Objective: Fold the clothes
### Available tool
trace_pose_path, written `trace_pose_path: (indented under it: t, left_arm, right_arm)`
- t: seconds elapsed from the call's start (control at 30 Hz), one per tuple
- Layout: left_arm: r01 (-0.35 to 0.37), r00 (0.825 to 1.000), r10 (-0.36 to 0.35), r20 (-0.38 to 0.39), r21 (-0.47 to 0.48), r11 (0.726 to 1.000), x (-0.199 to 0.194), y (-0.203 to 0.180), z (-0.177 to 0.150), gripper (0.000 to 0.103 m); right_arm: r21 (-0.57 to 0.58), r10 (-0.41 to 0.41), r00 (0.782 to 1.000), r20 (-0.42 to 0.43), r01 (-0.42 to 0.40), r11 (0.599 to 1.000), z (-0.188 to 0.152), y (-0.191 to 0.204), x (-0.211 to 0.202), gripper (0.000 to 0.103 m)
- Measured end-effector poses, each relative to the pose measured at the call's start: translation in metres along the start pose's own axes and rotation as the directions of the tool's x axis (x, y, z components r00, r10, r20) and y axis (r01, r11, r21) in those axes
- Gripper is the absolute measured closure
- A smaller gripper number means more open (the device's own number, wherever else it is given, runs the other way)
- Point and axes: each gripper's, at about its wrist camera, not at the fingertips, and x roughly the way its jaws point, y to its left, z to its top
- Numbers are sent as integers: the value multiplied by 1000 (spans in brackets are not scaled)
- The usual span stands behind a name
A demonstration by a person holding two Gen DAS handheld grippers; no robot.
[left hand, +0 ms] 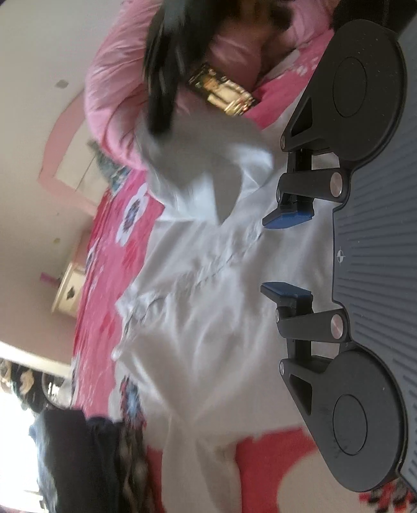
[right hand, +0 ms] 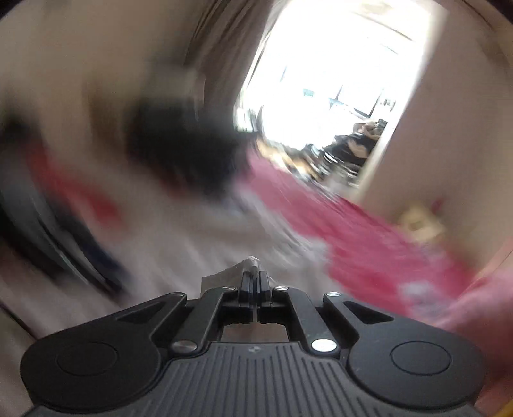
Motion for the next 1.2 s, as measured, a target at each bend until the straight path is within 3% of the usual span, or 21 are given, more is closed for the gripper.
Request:
trace_pose_path:
  t: [0.07,0.13,0.2,0.27,0.33,0.37,0.43,0.5,0.6,0.67,0.77,0.83,0.93,1.03,1.07,1.13,1.2]
  left_arm:
    - [-32,999,32,19,-11,999,-11,11,1,67]
    - [-71,997,71,33,-11,997,-20,21,2,66]
    - [-112,993,112,31,-13,994,-26,30,2,67]
    - [-136,990,137,29,-16,991,-30,35,2,67]
    - [-147,989,147,26,-19,989,-32,38,2,66]
    - [-143,989,143,25,-11,990,-32,35,2,67]
    - [-128,991,128,22,7,992,-33,30,0,66]
    - [-104,995,104,9,26,994,-31,25,-2,66]
    - [-60,998,61,-23,41,997,-28,19,-6,65]
    - [-12,999,14,-38,42,999,-29,15,-8,65]
    - [85,995,-80,-60,73,994,-30,8,-9,58]
    - [146,987,-136,-86,126,981,-28,-1,-12,51]
    - [196,974,-165,-154,219,956,-15,-16,-19,50]
    - [183,969,-129,-211,264,947,3,-23,-28,53]
    - [162,970,-109,-219,239,957,7,-20,-30,56]
    - [131,969,-93,-228,160,978,12,-11,-31,74]
    - [117,970,-108,-220,29,993,10,5,-29,80]
  right_arm:
    - [150,153,984,89,-165,975,3,-3,-23,101]
    - [191,287,955,69,-295,936,-5,9,-26,98]
    - [174,393,919,-46,-380,909,-19,30,-16,96]
    - [177,457,871,-182,-428,886,-38,51,0,86]
    - [178,467,834,-294,-432,884,-57,69,13,74]
    - [183,458,828,-325,-420,889,-62,73,16,74]
    - [225,444,831,-335,-387,894,-68,68,19,72]
    - [330,443,849,-288,-346,878,-70,50,18,67]
    - [560,412,893,-184,-250,790,-81,16,4,57]
    - [709,378,917,-128,-181,681,-92,-7,-1,54]
    - [878,321,942,-103,-66,474,-117,-34,2,52]
    - [930,300,947,-113,-5,366,-135,-42,7,51]
    - [974,304,947,-99,29,227,-156,-45,20,51]
    - [986,314,945,-89,39,162,-166,-43,30,52]
    - [988,315,945,-87,41,150,-168,-43,32,53]
    - [990,317,945,-74,31,139,-168,-42,35,57]
    - [990,318,946,-59,16,138,-167,-42,35,58]
